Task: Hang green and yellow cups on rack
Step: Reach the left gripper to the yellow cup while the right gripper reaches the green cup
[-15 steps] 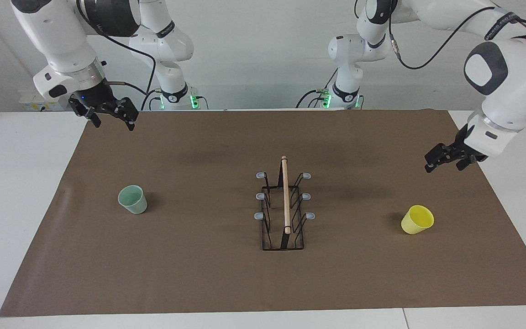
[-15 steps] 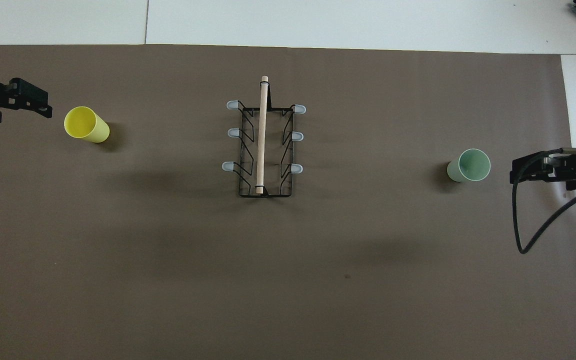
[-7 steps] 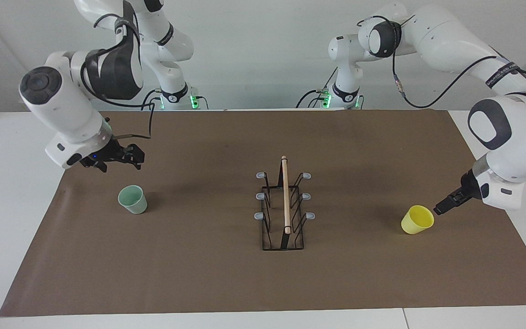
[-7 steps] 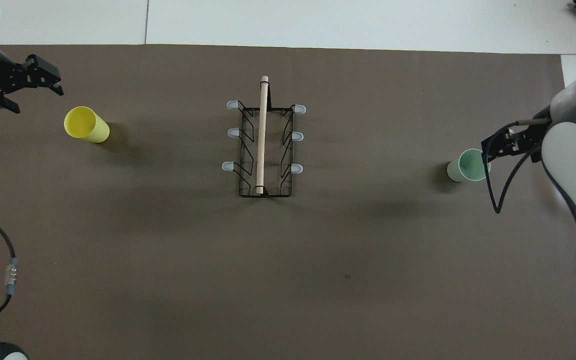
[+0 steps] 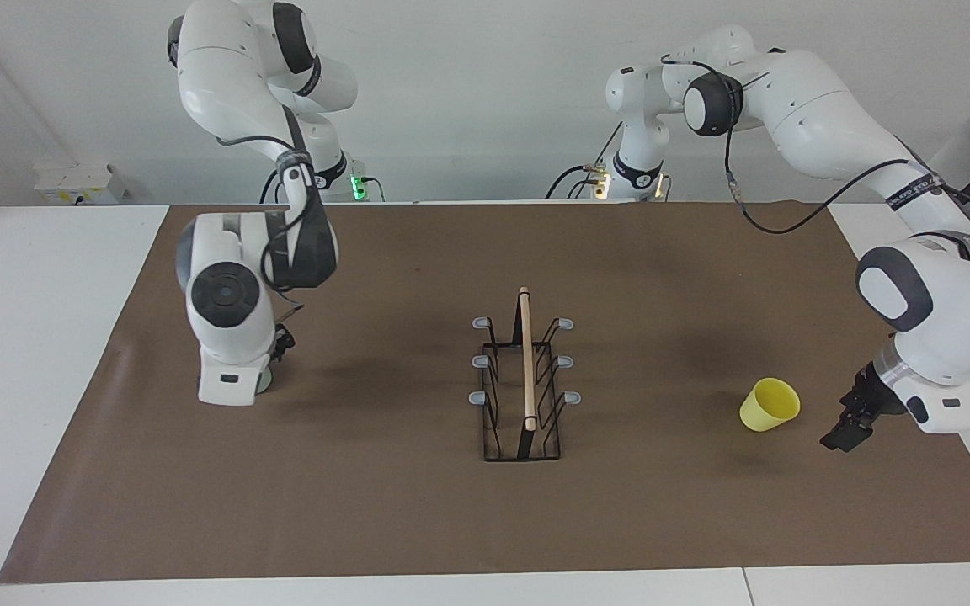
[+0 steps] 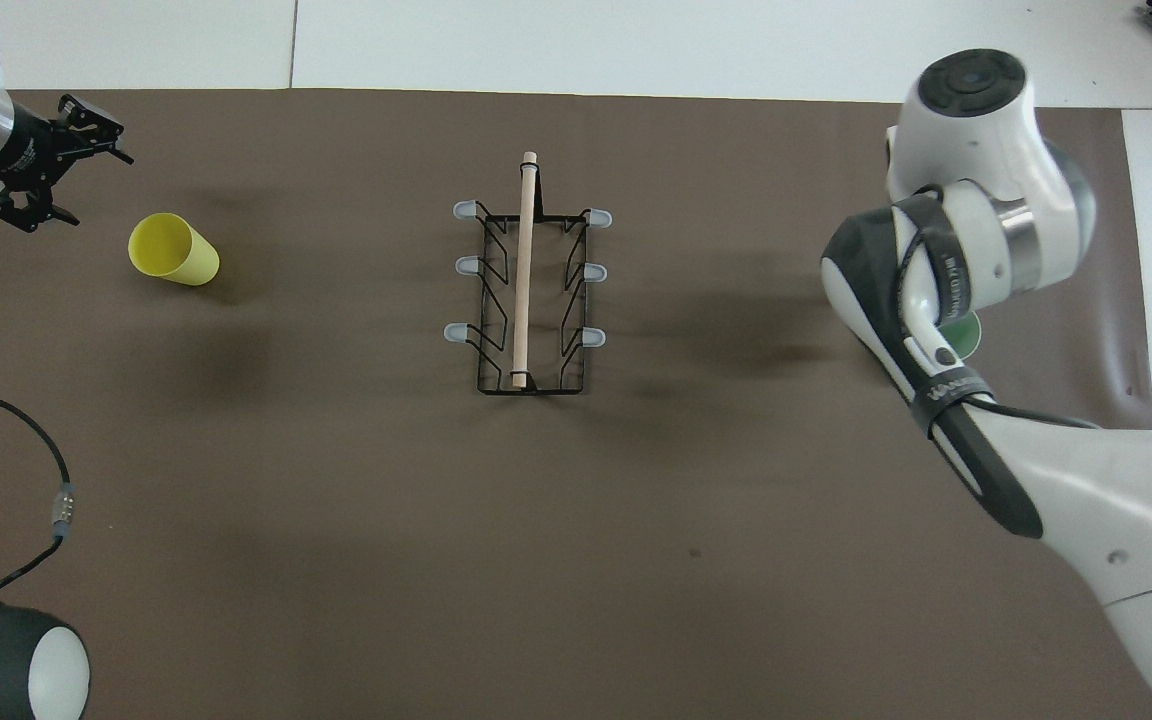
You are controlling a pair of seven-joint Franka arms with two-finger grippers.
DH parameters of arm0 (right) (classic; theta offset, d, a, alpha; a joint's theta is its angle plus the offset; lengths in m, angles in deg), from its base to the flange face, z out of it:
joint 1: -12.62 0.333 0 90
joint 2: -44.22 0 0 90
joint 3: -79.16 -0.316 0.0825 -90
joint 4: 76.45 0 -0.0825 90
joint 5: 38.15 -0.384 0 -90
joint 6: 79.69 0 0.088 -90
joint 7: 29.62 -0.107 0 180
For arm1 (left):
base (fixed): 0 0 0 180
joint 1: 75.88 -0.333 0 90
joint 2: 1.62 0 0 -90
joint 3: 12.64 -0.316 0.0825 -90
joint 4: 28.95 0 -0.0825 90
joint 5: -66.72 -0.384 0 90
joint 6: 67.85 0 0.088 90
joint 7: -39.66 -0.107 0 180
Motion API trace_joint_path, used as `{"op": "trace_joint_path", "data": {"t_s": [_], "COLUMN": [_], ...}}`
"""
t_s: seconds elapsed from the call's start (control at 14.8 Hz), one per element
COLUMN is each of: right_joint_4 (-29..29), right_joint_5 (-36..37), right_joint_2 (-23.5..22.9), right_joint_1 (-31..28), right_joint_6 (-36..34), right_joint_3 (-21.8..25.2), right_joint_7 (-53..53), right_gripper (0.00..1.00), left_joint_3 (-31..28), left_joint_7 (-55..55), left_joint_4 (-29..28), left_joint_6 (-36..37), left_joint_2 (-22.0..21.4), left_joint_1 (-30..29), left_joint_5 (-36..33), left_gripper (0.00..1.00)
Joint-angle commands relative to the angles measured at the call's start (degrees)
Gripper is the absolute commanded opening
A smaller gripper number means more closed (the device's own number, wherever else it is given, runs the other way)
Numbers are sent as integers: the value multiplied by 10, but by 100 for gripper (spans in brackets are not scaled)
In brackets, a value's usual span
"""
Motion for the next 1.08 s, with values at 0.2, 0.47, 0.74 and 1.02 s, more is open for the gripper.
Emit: {"op": "trace_joint_path", "data": {"t_s": [0.2, 0.47, 0.74, 1.02], "right_joint_4": [-148, -251, -321, -364], "right_joint_5": [178, 277, 344, 386], "right_joint_2": [38, 80, 107, 122], "right_joint_1": [49, 73, 83, 79], "right_joint_6": [88, 119, 134, 155], "right_joint_3": [-3, -3, -3, -3], "right_joint_7": [84, 84, 81, 60], "right_gripper": [100, 100, 100, 100], "left_joint_3": [-4, -6, -6, -6], "left_joint_7": [189, 244, 251, 248], "left_joint_4": [-58, -203, -325, -383], "left_joint_6": [-5, -24, -68, -106], "left_joint_2": [-2, -67, -117, -136], "left_joint_1": [-33, -40, -50, -42], "left_joint_5": [120, 246, 359, 427], "left_gripper": [100, 100, 100, 100]}}
